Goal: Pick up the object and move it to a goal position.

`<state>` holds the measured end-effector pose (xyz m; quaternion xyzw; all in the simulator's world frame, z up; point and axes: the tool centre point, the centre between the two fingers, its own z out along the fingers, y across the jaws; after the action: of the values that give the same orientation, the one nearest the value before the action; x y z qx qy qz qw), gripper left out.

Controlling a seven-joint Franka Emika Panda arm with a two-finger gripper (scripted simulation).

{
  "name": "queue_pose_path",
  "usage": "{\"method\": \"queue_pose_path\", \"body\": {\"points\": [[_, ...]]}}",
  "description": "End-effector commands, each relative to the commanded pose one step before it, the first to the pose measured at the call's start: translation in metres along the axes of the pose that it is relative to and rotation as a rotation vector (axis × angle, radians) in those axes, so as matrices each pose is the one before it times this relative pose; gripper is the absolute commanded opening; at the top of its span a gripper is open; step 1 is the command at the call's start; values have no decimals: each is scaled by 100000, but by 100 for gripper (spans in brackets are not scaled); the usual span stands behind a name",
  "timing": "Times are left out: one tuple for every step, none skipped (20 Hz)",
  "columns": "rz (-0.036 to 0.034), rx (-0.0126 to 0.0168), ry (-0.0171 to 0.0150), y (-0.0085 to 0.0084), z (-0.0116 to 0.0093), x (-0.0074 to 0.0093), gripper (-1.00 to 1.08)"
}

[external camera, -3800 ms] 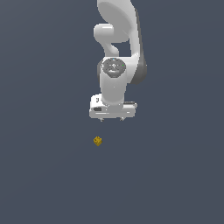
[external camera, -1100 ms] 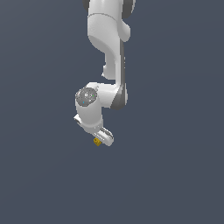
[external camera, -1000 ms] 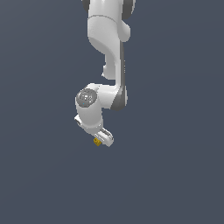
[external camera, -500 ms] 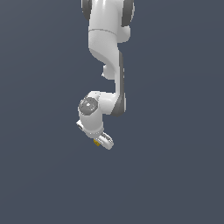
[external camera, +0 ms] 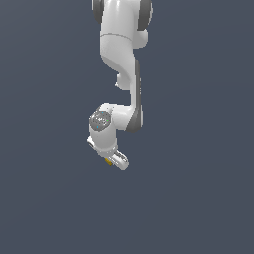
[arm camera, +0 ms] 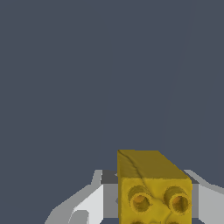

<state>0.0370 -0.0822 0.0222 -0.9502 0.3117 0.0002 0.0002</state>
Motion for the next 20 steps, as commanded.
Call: {"method": "queue_pose_path", "body": {"points": [[50, -15, 41, 35, 11, 34, -100], [-47, -11, -49, -25, 12, -31, -100], [0, 0, 0, -37, -17, -16, -100], [0, 0, 0, -112, -52, -48, -100], [0, 0, 0, -187, -87, -80, -100], [0, 0, 0, -261, -122, -111, -100], [0, 0, 0, -336, -157, -143, -100], [0, 0, 0, -411, -192, -174, -100], [0, 0, 0, -485, -227, -205, -100], [0, 0, 0, -560, -262, -237, -100], [0, 0, 0, -635, -297, -268, -100], [0, 0, 0, -711, -333, -299, -100], [24, -26, 33, -775, -378, -322, -100], [0, 0, 0, -862, -404, -360, -100], [0, 0, 0, -920, -431, -383, -100], [0, 0, 0, -959, -449, -397, -100], [0, 0, 0, -984, -461, -406, -100], [18, -32, 32, -994, -474, -406, -100], [0, 0, 0, -1013, -474, -413, -100], [0, 0, 0, -1020, -477, -413, -100]]}}
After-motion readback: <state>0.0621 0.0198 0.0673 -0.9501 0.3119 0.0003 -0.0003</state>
